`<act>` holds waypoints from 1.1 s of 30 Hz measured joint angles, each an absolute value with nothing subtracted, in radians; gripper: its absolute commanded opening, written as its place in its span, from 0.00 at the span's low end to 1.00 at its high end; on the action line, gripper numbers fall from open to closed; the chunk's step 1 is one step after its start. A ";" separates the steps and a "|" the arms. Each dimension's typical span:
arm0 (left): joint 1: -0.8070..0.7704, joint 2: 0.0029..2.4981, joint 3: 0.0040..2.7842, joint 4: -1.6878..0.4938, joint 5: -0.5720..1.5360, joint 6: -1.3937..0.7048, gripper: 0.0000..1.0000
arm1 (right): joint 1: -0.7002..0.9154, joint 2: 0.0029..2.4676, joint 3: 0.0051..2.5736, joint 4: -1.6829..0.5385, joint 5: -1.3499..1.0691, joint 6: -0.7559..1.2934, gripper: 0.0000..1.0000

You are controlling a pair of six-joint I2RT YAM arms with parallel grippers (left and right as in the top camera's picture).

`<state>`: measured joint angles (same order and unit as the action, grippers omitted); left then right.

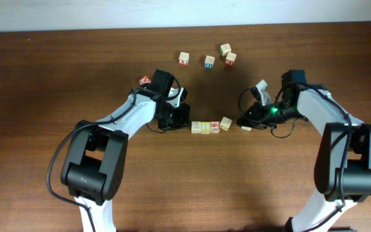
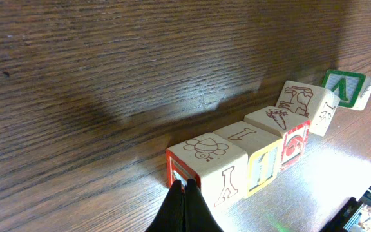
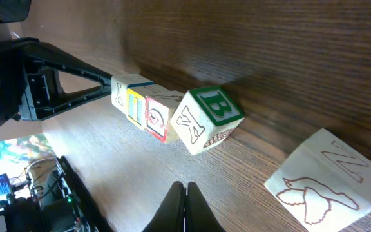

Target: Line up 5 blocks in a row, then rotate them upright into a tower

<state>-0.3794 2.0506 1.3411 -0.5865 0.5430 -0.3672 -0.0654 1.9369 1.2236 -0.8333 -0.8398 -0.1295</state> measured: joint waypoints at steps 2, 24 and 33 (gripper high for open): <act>-0.379 2.051 1.341 -0.587 0.543 -0.367 0.00 | -0.055 1.937 1.223 -0.824 -0.828 -0.111 0.04; -0.379 2.051 1.341 -0.572 0.544 -0.371 0.00 | 0.119 1.935 1.217 -0.723 -0.451 0.132 0.04; -0.379 2.051 1.341 -0.572 0.543 -0.371 0.00 | 0.144 1.935 1.217 -0.752 -0.461 0.136 0.04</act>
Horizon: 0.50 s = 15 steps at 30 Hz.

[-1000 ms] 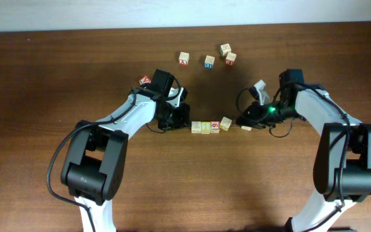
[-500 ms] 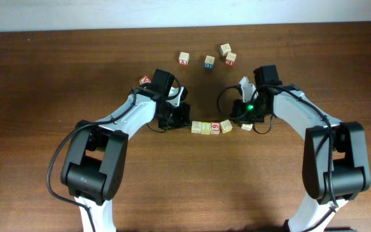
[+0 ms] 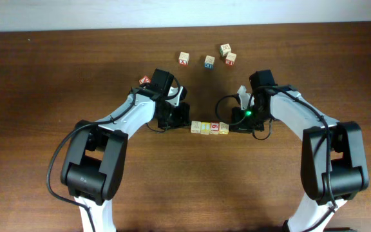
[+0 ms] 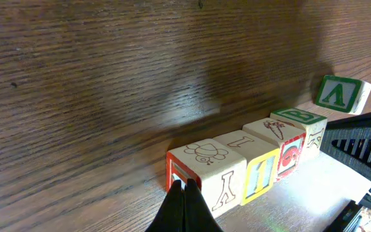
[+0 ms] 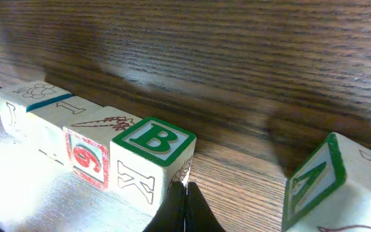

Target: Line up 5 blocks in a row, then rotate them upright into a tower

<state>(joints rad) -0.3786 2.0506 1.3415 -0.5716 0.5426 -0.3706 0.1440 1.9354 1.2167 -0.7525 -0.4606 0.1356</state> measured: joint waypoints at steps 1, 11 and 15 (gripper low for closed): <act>-0.379 2.051 1.341 -0.572 0.543 -0.371 0.00 | 0.144 1.935 1.217 -0.752 -0.461 0.135 0.04; -0.380 2.051 1.342 -0.572 0.544 -0.371 0.00 | -0.106 1.773 1.201 -0.810 -0.325 0.161 0.04; -0.380 2.051 1.344 -0.569 0.544 -0.371 0.00 | -0.110 1.929 1.192 -0.715 -0.358 0.130 0.04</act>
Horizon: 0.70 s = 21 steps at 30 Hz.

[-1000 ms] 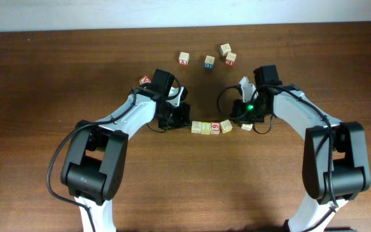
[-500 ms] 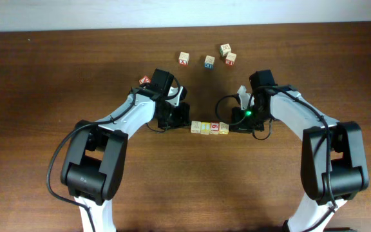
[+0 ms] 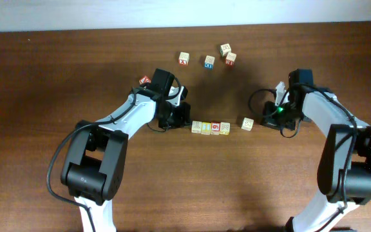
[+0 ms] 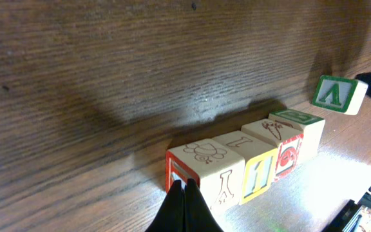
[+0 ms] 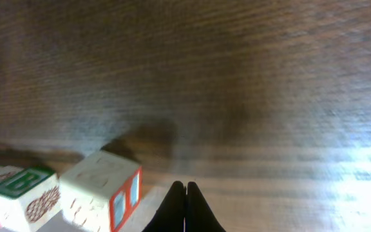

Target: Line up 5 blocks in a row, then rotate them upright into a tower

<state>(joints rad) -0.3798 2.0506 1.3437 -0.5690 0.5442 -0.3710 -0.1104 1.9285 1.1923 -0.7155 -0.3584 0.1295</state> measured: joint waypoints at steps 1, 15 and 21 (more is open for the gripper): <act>-0.380 2.051 1.344 -0.567 0.544 -0.371 0.00 | -0.105 1.943 1.192 -0.686 -0.368 0.126 0.04; -0.380 2.051 1.344 -0.561 0.544 -0.371 0.00 | 0.060 1.959 1.193 -0.717 -0.410 0.158 0.04; -0.379 2.051 1.344 -0.563 0.542 -0.371 0.00 | 0.079 1.959 1.193 -0.718 -0.410 0.089 0.04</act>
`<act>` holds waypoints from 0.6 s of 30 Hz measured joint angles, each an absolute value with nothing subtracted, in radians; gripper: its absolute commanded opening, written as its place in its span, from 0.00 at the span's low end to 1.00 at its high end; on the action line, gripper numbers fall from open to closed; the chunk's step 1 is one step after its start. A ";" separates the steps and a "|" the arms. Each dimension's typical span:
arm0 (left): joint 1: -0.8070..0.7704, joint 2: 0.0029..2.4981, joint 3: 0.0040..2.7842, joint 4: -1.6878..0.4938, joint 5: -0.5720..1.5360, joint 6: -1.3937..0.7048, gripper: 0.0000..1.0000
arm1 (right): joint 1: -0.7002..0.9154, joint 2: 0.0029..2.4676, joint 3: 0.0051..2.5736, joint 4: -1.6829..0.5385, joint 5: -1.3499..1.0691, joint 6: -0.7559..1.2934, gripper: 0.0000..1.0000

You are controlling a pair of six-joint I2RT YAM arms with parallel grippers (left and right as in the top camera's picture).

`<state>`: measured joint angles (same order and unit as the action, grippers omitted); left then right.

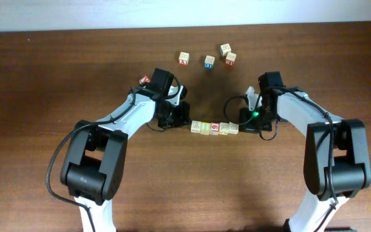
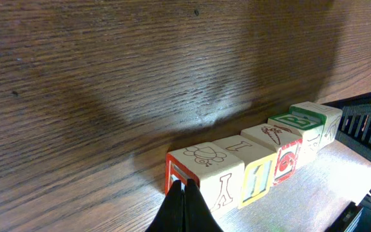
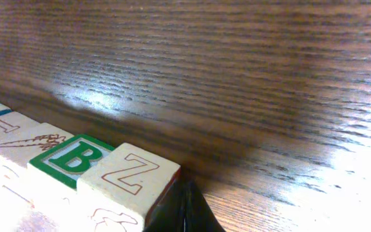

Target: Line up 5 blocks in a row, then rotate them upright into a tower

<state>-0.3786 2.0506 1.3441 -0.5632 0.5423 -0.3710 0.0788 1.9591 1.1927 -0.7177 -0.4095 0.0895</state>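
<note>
Five wooden letter blocks stand in one row [image 1: 214, 127] mid-table. From the left they are a bee block [image 2: 205, 164], an I block [image 2: 247, 151], a carrot block [image 2: 279, 138], a green B block [image 3: 76, 158] and a Z block [image 3: 124, 177]. My left gripper [image 2: 185, 187] is shut with nothing in it, its tip touching the bee block's red-edged end. My right gripper [image 3: 185, 190] is also shut and holds nothing, its tip against the Z block's outer end.
Several loose blocks [image 1: 209, 62] lie scattered at the far middle of the table. One red block [image 1: 145, 80] sits beside the left arm. Both arms reach in from the sides and meet at the row.
The Z block stood apart to the right of the row and is now flush against the B block. My right gripper went from further right to the row's right end. The left gripper stayed put.
First the row held three blocks, with the B block tilted beside it and the Z block further right. Then the B block sat square in the row with my right gripper against it. Later that gripper was right of the lone Z block, which has now joined the row.
</note>
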 measured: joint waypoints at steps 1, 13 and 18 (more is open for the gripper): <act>-0.379 2.051 1.344 -0.564 0.542 -0.371 0.00 | 0.078 1.959 1.194 -0.721 -0.409 0.077 0.04; -0.379 2.051 1.345 -0.561 0.544 -0.371 0.00 | 0.138 1.961 1.246 -0.600 -0.364 0.056 0.04; -0.379 2.051 1.345 -0.561 0.544 -0.371 0.00 | 0.138 1.961 1.248 -0.659 -0.363 0.056 0.04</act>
